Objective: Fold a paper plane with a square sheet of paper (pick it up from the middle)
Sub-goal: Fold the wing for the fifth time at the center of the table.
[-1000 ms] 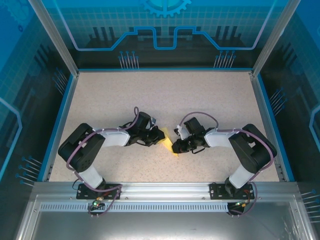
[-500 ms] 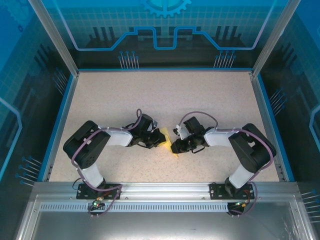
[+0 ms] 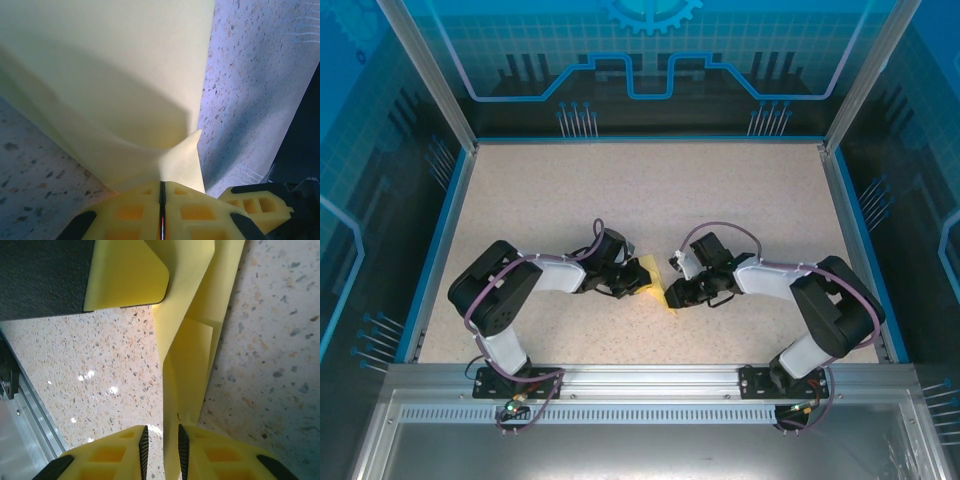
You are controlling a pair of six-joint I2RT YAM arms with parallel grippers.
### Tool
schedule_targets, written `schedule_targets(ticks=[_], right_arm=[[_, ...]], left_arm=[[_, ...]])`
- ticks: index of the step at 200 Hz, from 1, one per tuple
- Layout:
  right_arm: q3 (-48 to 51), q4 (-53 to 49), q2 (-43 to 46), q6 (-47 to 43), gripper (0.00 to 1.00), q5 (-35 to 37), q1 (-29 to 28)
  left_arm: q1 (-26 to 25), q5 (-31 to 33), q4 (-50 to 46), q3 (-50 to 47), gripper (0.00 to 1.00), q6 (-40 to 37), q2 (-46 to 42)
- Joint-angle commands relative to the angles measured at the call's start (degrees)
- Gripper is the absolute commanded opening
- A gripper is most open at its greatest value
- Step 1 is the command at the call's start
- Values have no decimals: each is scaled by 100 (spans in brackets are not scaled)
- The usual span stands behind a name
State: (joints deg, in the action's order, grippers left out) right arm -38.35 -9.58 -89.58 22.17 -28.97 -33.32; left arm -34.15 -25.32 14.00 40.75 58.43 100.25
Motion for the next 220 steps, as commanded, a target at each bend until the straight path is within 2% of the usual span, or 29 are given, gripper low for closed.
schedule_targets(ticks=[1,63,84,114,154,220], right_arm=[[-20,-168,-154,-117,23,-60,80],[-41,-191,-511,-202,12,-100,80],[-66,-185,-602,-213,11,-134,79],[-110,-220,-573,-205,14,-178,80],[-282,-426,-29,-151,22,13,80],[-349,-448,-188,-171,21,-84,72]], left_arm=[[-31,94,-134,108,10,8,49],[-29,157,-169,154,10,-12,23],[-30,152,-188,178,10,-36,8],[-23,154,-249,213,10,-69,26],[-26,157,-275,211,10,-78,43],[-21,148,-275,184,10,-87,38]])
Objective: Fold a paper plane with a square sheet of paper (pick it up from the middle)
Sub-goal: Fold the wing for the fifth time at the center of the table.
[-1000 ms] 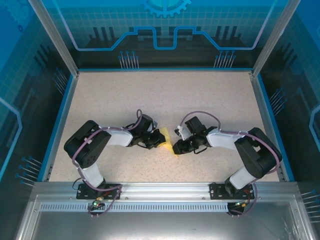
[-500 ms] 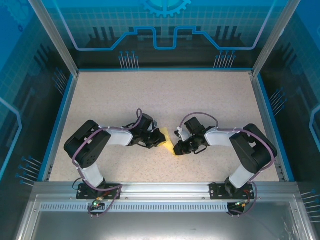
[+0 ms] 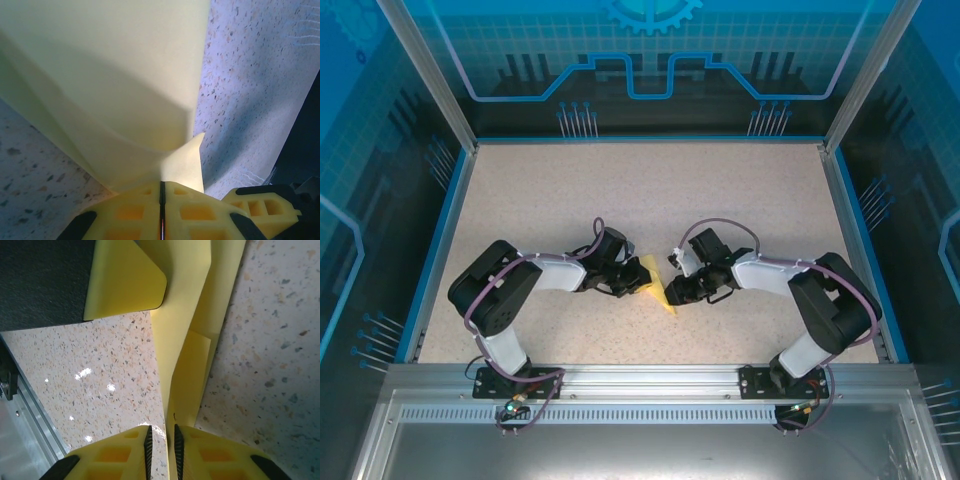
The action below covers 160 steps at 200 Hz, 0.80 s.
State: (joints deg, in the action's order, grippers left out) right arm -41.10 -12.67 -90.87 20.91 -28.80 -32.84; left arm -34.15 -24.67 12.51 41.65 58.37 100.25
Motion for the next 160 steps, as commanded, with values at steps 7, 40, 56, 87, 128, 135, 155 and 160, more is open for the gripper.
schedule_targets(ticks=[7,40,56,87,128,135,155,160], right_arm=[[-81,-124,-77,-49,19,-125,24],[-47,-103,-189,-108,15,-248,-7],[-46,-99,-279,-122,15,-245,-27],[-28,-17,-394,-111,15,-304,-51],[-54,-42,-372,-104,16,-283,-73],[-56,-52,-330,-95,17,-252,-73],[-82,-146,-189,-95,19,-129,-73],[-90,-157,-155,-95,20,-99,-73]], left_arm=[[-21,78,-131,94,10,-75,37],[-26,85,-118,63,10,-62,26],[-26,98,-118,65,10,-58,28],[-21,96,-111,45,10,-53,7],[-22,102,-122,32,10,-49,-23],[-23,102,-119,19,10,-48,-30],[-25,105,-130,19,10,-62,-32],[-22,103,-132,25,10,-57,-32]])
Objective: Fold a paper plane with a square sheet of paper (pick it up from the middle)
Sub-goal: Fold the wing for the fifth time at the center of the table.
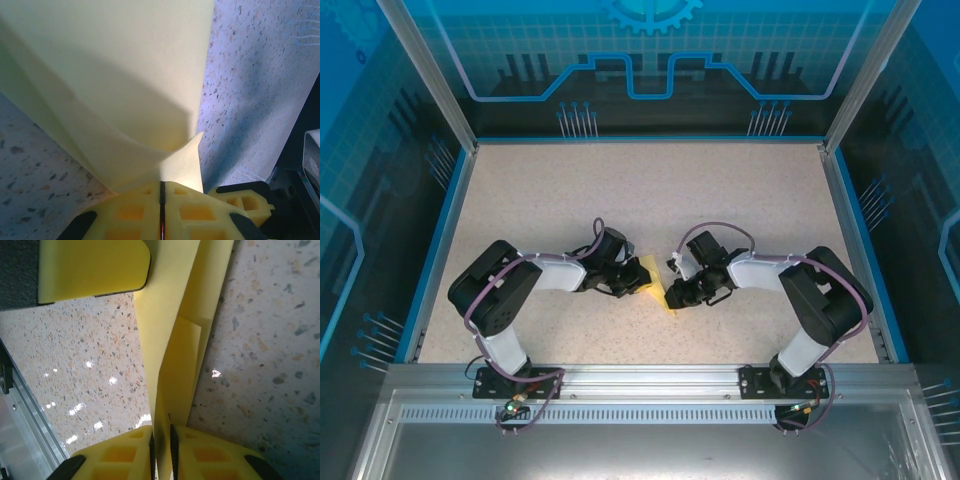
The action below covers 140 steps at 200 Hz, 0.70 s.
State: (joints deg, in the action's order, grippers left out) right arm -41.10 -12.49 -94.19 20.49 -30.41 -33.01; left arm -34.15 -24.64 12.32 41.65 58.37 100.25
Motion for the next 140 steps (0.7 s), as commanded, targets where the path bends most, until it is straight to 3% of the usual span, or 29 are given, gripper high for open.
schedule_targets(ticks=[1,140], right_arm=[[-90,-179,188,-54,20,62,-56],[-152,-210,300,-28,21,229,-48]], left_arm=[[-26,101,-109,26,10,-60,-32],[-24,108,-109,9,10,-54,-30]])
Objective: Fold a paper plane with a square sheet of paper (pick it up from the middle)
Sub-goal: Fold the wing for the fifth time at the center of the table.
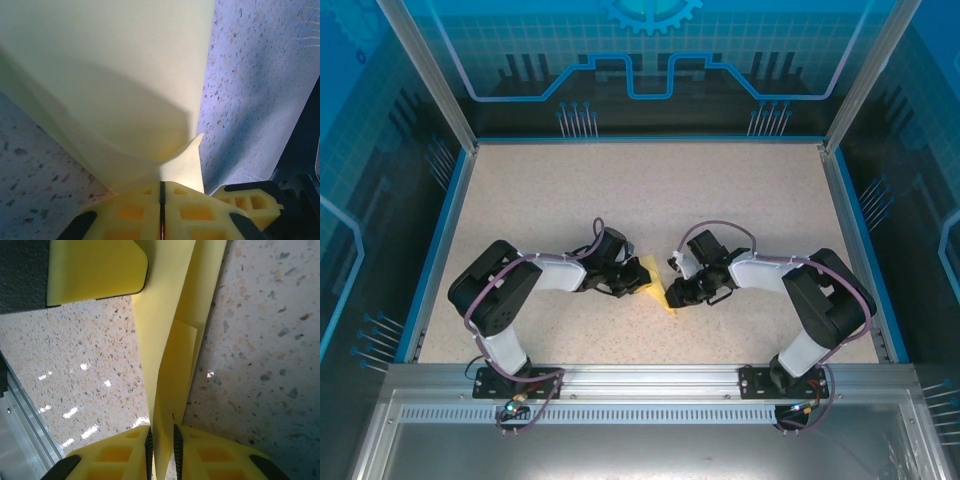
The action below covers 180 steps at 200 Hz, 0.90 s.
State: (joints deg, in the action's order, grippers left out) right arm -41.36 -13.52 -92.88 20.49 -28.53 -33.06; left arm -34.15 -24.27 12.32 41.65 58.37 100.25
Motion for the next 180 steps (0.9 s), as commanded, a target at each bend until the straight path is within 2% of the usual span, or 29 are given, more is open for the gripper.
schedule_targets(ticks=[1,31,75,109,180], right_arm=[[-126,-107,167,-28,21,45,-43],[-146,-98,156,-10,20,41,-45],[-126,-53,131,-27,9,-29,-116],[-101,-39,5,-80,8,-28,-295],[-91,85,-234,5,8,12,-306]], left_arm=[[-22,67,-108,10,10,-54,-31],[-23,64,-107,11,10,-55,-27],[-26,91,-128,19,10,-53,-32],[-28,116,-131,-5,10,-20,-39],[-22,138,-128,-28,10,-25,-57]])
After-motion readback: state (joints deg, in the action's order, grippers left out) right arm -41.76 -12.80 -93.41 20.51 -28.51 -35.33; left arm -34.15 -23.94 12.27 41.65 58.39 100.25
